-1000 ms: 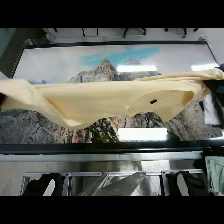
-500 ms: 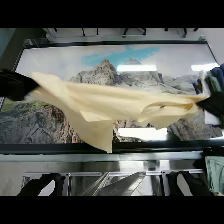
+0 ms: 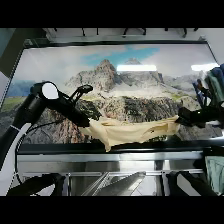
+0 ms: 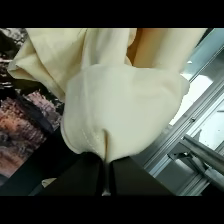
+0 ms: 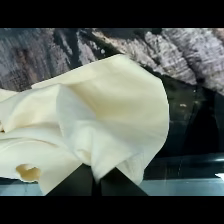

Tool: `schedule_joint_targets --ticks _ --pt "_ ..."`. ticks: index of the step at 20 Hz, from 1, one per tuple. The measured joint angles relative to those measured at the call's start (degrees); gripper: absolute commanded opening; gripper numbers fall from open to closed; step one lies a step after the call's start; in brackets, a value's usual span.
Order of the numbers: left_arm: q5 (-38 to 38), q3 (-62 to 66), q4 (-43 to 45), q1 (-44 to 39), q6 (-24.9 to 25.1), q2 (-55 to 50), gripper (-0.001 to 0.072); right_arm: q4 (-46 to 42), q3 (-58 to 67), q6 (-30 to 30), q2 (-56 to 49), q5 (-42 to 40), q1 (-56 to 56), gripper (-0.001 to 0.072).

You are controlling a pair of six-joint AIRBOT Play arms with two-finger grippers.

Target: Fold the shirts.

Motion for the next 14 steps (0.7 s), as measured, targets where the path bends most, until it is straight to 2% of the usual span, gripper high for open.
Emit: schedule_joint_targets --ticks 3,4,5,6,14 --pt "1.75 -2.93 0.31 -0.96 0.22 -0.52 0.0015 0.04 -0.55 -1.27 -2.86 -3.02 0.13 0.0023" --pt "1.79 -3.39 0.44 -1.07 0.31 -0.59 0.0216 0.00 -0.63 -1.46 -3.37 -3.50 0.13 0.0023" --pt "1.99 -3.76 0.52 -1.14 0.39 -0.68 0.0539 0.00 -0.70 -1.60 -3.65 -3.50 0.13 0.0023" --pt "1.95 -3.98 0.59 -1.16 0.35 -0.68 0.0618 0.00 -0.74 -1.79 -3.85 -3.48 0.13 0.0023" --pt "-0.26 -4.81 -1.88 1.42 -2.43 -0.76 0.0618 2.25 -0.85 -2.99 -2.93 -2.51 0.17 0.0023"
